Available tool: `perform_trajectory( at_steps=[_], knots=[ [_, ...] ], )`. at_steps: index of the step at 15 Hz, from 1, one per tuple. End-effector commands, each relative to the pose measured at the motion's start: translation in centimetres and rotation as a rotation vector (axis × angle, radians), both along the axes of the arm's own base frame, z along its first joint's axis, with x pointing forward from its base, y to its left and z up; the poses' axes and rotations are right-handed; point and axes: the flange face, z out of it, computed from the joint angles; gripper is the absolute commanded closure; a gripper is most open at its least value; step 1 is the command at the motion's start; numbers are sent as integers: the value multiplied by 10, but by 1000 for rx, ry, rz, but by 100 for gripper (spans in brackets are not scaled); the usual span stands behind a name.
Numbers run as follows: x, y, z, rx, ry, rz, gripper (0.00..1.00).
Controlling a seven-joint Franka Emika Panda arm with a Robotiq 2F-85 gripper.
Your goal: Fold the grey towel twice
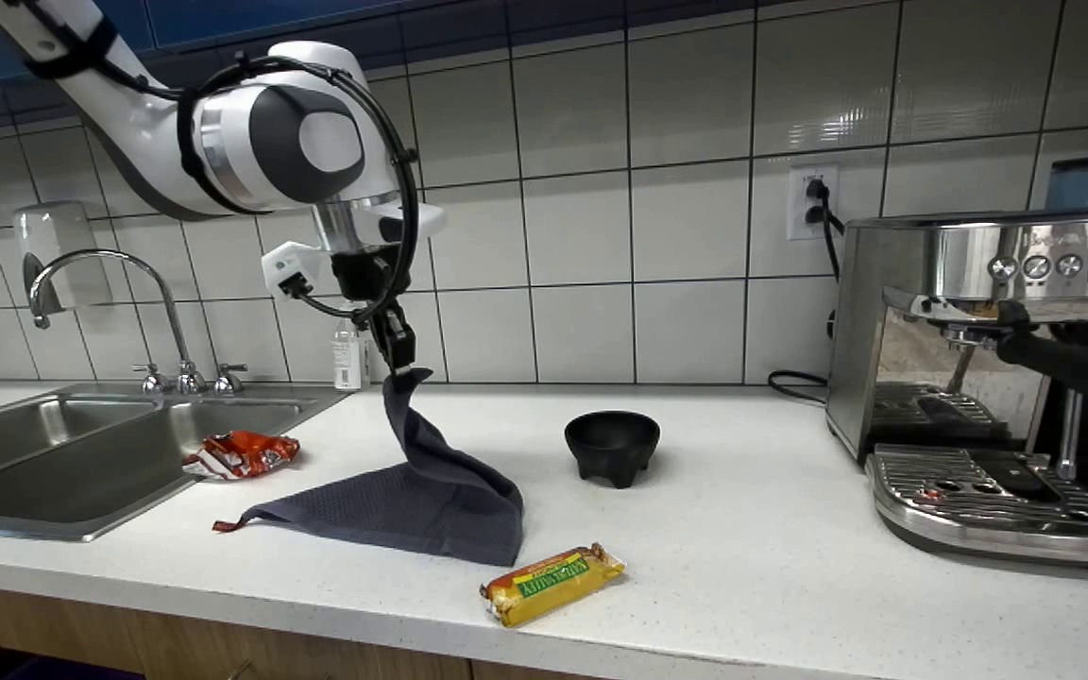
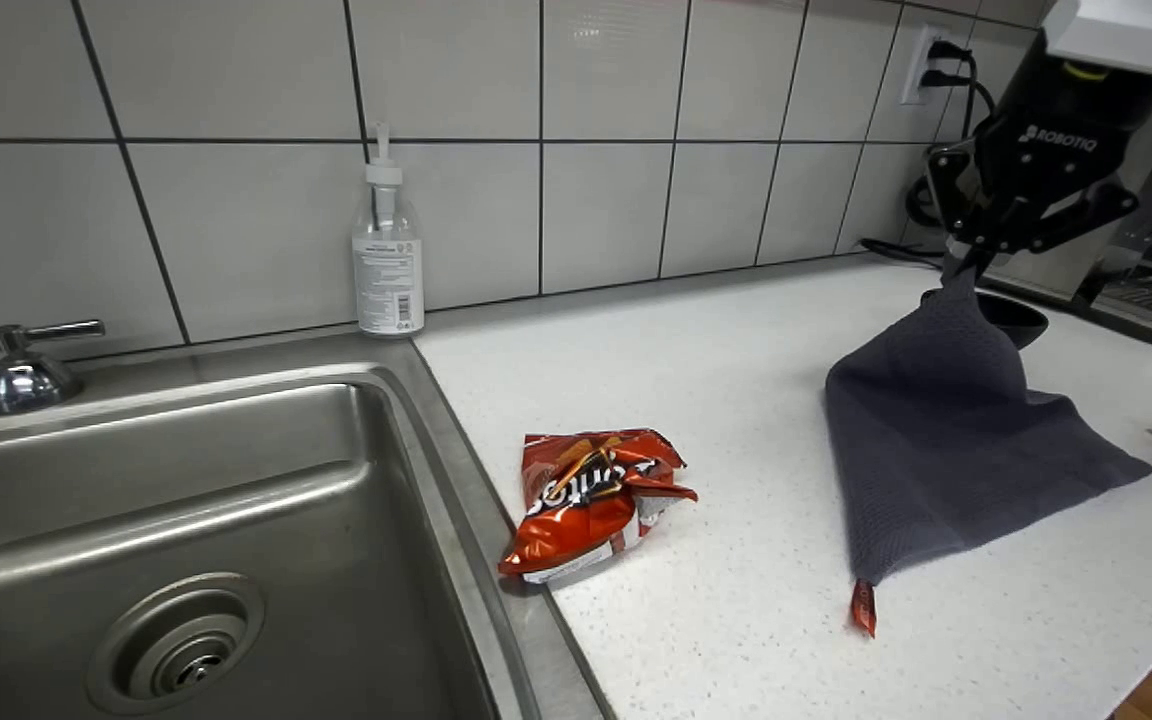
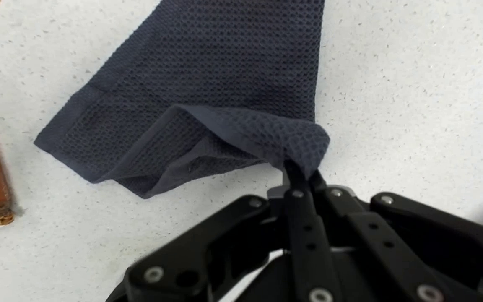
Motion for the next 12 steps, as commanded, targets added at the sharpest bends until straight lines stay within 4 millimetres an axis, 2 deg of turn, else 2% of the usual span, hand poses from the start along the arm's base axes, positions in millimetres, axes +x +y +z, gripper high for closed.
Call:
perform_trajectory(
  at_steps=[1,8,12],
  knots=[
    [-16,11,7,6,1,12,99],
    [-33,28,7,1,2,52,99],
    [-40,45,3,11,1,84,99]
  ],
)
